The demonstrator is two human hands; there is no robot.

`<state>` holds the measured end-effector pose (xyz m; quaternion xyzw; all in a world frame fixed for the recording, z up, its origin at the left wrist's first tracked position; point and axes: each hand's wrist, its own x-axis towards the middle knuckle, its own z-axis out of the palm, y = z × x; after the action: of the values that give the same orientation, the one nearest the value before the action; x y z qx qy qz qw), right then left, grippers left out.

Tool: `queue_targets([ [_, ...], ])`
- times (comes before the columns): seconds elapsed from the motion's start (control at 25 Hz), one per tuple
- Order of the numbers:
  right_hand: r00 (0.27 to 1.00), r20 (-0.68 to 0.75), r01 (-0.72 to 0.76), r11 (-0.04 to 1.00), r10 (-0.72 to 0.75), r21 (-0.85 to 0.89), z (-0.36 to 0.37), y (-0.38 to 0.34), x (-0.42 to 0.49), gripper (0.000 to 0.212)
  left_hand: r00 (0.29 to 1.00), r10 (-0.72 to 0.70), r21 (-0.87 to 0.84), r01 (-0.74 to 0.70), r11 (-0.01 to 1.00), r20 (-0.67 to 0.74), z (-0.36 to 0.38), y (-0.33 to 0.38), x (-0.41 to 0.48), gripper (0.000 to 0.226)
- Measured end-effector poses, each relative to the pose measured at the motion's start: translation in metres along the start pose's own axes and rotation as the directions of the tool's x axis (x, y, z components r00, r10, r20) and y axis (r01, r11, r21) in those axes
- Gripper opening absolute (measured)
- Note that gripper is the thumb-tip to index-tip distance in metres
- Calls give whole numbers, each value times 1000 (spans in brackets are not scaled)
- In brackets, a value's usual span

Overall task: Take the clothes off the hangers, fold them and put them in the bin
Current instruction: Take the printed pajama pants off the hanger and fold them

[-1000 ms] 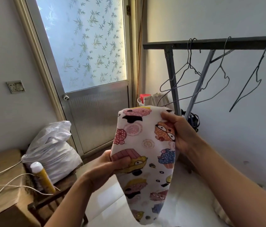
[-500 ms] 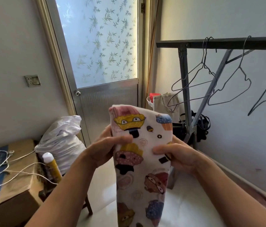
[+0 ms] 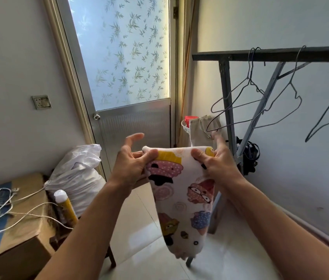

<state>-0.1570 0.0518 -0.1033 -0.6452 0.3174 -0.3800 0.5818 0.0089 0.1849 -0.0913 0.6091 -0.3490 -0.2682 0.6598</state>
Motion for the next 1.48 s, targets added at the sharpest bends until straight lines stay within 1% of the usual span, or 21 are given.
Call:
queue_targets([
  [0.08,996,78,-47,994,39,100,-4,-7,0,66,997,35,-57,-31,998,71,3,4,1,50],
  [0.16,981,187,-77,989,53,126,-10,-11,-1,59,985,50,-58,-41,997,165,-1,9,3,64],
  [0.24,971,237,-46,995,25,86,-17,-13,-1,57,966,68,58,-85,995,248,-7,14,5,75],
  [0.36,976,209,78,994,-61,-73,-22,-16,0,42,950,92,277,-179,944,300,-13,19,7,68],
  [0.44,974,188,171,950,-124,-262,-23,-16,3,32,936,108,420,-251,872,336,-17,20,12,58],
  [0.52,966,172,251,863,-194,-439,-24,-14,4,23,923,132,577,-333,746,361,-20,20,16,41],
  [0.64,949,136,309,760,-284,-572,-24,-12,6,13,921,226,754,-389,530,317,-20,14,21,20],
  [0.72,935,104,328,713,-339,-619,-23,-14,7,13,914,300,795,-391,464,275,-20,11,26,24],
  [0.76,930,92,336,723,-356,-603,-23,-17,7,13,908,317,776,-403,486,274,-19,10,27,28],
  [0.8,928,88,346,751,-361,-563,-23,-19,9,12,909,315,705,-412,578,274,-18,9,29,32],
  [0.84,929,93,354,784,-359,-509,-23,-22,10,11,917,294,581,-398,710,269,-16,11,27,33],
  [0.88,931,104,359,820,-350,-445,-22,-25,10,9,928,268,409,-356,840,259,-12,12,24,31],
  [0.92,933,119,359,851,-339,-384,-21,-26,11,8,937,245,257,-308,916,248,-8,13,19,29],
  [0.96,934,130,356,873,-331,-333,-20,-28,12,9,944,234,159,-275,948,234,-5,13,16,34],
  [1.0,935,138,354,887,-328,-296,-20,-29,13,9,947,218,125,-252,960,236,-4,10,13,43],
  [1.08,930,151,363,899,-334,-245,-20,-31,14,8,936,153,131,-203,970,318,-2,3,9,55],
  [1.16,926,145,374,893,-348,-249,-22,-32,14,7,919,103,202,-192,960,381,1,-3,5,44],
  [1.28,934,92,356,901,-344,-249,-23,-27,17,11,933,118,232,-205,951,339,6,-4,5,29],
  [1.32,937,57,346,899,-344,-268,-24,-25,20,16,939,125,215,-201,956,322,8,-3,6,27],
  [1.4,947,5,301,880,-322,-368,-25,-19,22,39,947,136,209,-202,957,291,13,0,7,25],
  [1.48,964,5,241,859,-267,-451,-19,-14,16,54,964,136,267,-195,944,227,16,-1,7,24],
])
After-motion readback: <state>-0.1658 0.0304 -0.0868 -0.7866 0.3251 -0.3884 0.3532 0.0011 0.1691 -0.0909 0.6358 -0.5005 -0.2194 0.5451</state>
